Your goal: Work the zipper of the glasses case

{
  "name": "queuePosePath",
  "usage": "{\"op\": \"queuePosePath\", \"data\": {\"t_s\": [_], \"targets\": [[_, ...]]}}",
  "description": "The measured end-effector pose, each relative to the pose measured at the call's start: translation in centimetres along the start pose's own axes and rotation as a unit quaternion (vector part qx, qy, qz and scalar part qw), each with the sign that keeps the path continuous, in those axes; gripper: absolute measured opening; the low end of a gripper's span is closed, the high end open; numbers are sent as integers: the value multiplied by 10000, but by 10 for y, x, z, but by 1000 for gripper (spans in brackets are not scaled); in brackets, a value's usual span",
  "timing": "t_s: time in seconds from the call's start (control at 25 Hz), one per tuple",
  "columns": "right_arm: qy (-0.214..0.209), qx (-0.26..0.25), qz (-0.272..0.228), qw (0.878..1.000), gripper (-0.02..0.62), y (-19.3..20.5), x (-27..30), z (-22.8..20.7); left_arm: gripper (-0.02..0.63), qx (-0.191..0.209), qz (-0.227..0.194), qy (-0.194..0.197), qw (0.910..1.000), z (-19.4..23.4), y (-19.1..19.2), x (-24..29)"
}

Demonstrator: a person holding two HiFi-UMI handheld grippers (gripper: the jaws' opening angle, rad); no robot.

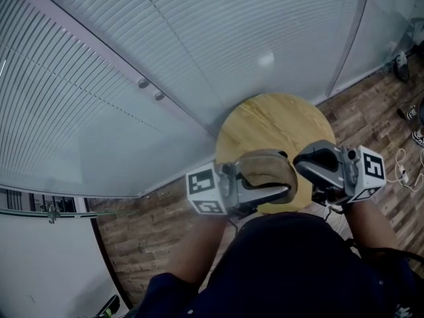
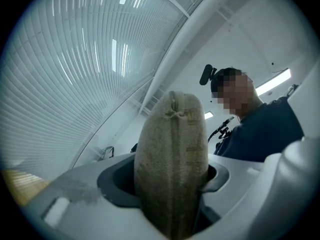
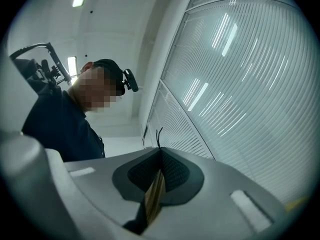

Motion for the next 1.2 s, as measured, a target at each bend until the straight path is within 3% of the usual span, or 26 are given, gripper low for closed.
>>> {"op": "queuePosePath", "data": {"t_s": [0.56, 0.76, 0.96, 1.2], "targets": [[-154, -52, -43, 9999, 8, -5, 7, 5, 299, -466, -875, 176, 9949, -4, -21, 2], [-182, 36, 118, 9998, 8, 5, 2, 8, 299, -654, -1655, 125, 9840, -1, -53, -9], [-149, 174, 143, 9996, 8, 17, 2, 9, 299, -468, -1902, 33, 9806, 1, -78, -17], [-106, 37, 162, 9998, 8, 16, 5, 8, 301, -894, -2532, -166, 9631, 12, -84, -22]]}}
Point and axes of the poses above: the fingertips, and each gripper's own axes: x forward along the fingers, z to its left, y out of its underside, the point moved 6 cm from there along -x, backward along the fingers, and after that the axes turned 11 degrees about -z, right-handed, at the moved point
